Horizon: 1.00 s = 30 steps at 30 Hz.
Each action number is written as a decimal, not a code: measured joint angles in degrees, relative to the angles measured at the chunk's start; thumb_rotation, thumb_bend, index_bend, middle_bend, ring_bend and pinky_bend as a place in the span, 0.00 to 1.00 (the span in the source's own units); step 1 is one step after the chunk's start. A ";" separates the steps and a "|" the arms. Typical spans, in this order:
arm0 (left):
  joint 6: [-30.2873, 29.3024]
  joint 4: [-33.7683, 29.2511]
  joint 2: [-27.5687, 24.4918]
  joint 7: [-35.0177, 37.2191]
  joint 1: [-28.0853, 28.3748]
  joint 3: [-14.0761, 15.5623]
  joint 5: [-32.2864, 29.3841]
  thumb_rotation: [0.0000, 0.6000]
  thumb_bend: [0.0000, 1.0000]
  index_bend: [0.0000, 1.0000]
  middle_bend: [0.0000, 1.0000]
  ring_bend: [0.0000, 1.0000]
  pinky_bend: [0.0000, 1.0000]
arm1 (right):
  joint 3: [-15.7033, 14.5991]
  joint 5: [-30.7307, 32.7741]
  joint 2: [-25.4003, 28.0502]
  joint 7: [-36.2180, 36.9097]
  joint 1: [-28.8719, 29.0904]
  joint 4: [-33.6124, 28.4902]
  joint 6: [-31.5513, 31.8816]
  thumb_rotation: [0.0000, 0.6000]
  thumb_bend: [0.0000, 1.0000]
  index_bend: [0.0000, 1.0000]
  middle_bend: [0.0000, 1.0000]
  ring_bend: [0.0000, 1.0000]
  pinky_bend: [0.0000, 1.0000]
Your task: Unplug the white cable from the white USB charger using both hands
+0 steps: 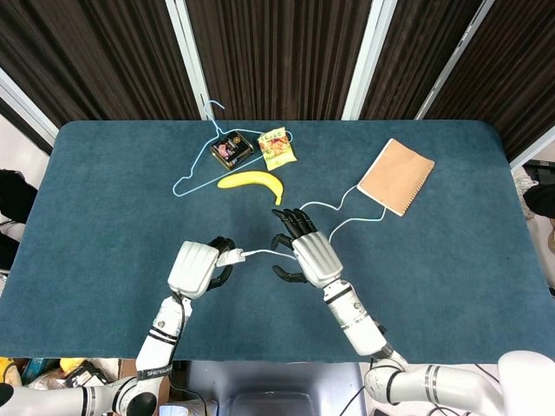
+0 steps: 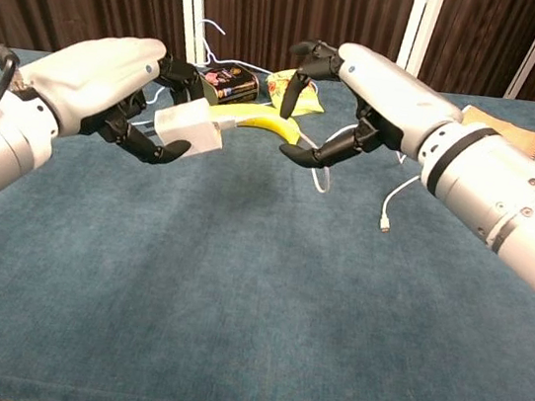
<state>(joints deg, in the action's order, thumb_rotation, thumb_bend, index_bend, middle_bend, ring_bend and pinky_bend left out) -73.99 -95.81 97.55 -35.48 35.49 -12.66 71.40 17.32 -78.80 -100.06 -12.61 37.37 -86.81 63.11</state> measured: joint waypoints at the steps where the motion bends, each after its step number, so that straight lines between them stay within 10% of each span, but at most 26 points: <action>1: 0.02 -0.43 -0.03 0.24 -0.07 -0.10 -0.33 1.00 0.60 0.73 0.78 1.00 1.00 | 0.08 0.01 -0.01 0.24 0.22 0.11 -0.04 1.00 0.40 0.59 0.16 0.00 0.00; 30: -2.07 -3.63 0.96 -0.60 -0.43 0.51 0.62 1.00 0.61 0.73 0.79 1.00 1.00 | 0.80 1.28 -1.34 8.95 5.19 -0.07 -1.61 1.00 0.43 0.64 0.19 0.01 0.00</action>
<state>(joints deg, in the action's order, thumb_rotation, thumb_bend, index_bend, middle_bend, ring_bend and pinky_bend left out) -76.06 -99.44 98.50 -36.08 35.07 -12.15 72.01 18.12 -77.51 -101.40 -3.65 42.56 -86.88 61.50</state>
